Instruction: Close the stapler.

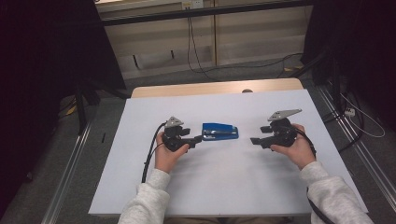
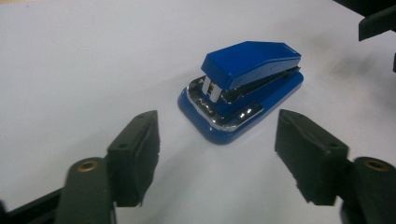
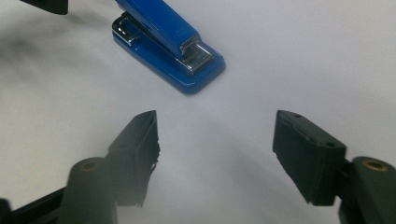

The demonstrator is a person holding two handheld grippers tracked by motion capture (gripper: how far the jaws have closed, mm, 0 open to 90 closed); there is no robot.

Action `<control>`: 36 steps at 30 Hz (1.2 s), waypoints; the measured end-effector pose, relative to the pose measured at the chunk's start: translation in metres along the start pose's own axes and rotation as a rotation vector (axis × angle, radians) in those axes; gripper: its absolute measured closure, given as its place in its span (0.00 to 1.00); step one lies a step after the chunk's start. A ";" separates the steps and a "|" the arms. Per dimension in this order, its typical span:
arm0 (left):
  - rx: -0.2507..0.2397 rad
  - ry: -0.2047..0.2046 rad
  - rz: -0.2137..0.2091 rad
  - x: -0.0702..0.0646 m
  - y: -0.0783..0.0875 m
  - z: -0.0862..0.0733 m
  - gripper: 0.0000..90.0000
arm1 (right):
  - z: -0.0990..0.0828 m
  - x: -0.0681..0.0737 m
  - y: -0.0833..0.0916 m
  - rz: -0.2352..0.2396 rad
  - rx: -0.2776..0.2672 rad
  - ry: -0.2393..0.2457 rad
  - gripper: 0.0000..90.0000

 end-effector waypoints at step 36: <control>-0.044 0.000 -0.006 0.012 0.061 -0.021 0.13 | -0.034 0.040 0.027 0.044 0.025 0.025 0.20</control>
Point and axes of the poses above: each handheld gripper's, and its own axes: y roughly backward along the jaws, z roughly out of its top, x roughly to its left, the point moved 7 cm from there along -y, roughly forward along the jaws, and after that the axes turned 12 degrees about z, right-handed, at the moved point
